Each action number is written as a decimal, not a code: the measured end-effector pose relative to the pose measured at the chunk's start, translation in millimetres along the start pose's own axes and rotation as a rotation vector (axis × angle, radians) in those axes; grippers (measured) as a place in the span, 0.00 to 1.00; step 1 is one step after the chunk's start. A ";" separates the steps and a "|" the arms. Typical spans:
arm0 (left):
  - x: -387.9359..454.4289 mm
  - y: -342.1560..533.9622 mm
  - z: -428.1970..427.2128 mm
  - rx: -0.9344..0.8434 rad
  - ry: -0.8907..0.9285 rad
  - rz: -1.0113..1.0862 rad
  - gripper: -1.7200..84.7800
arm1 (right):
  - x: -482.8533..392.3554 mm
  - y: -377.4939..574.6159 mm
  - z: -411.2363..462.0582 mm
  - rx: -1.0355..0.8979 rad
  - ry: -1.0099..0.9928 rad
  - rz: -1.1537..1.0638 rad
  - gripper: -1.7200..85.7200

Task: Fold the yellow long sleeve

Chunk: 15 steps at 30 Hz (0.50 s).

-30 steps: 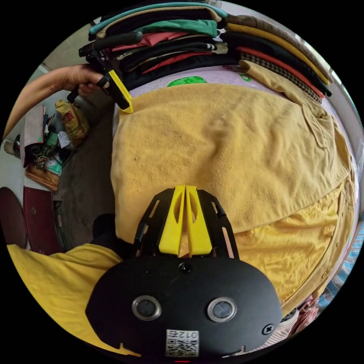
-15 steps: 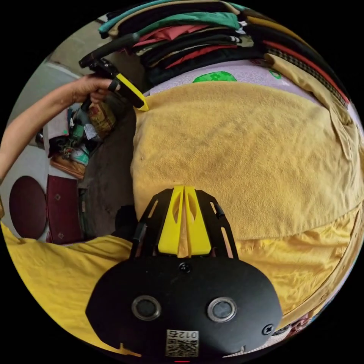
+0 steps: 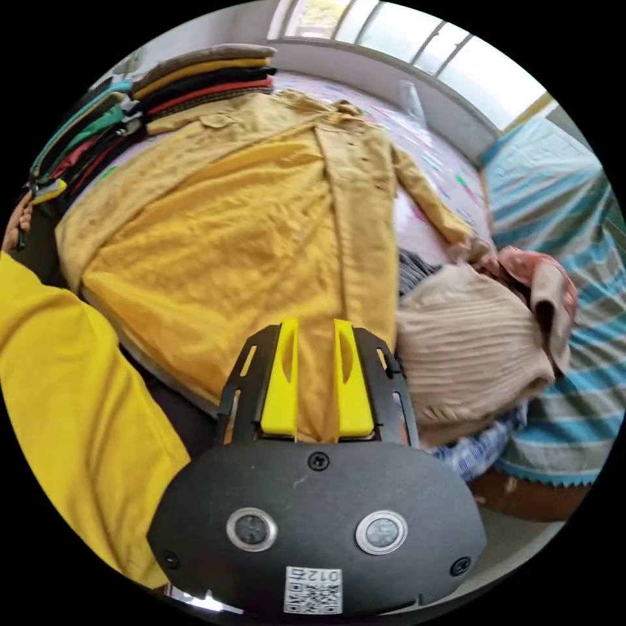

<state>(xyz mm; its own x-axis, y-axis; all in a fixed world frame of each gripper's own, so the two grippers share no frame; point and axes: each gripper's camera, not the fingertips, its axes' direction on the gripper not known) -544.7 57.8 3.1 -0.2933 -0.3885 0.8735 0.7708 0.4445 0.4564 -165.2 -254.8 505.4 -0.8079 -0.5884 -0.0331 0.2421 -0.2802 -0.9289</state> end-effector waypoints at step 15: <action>321.7 59.0 254.8 -0.858 0.202 0.833 0.05 | 103.7 52.3 -25.2 -0.194 -0.330 0.238 0.04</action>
<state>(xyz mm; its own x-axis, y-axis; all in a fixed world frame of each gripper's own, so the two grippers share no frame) -737.7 164.8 354.1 0.5051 -0.3917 0.7691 0.8279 -0.0318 -0.5600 -249.9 -311.3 444.0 -0.5200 -0.8384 -0.1637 0.2698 0.0207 -0.9627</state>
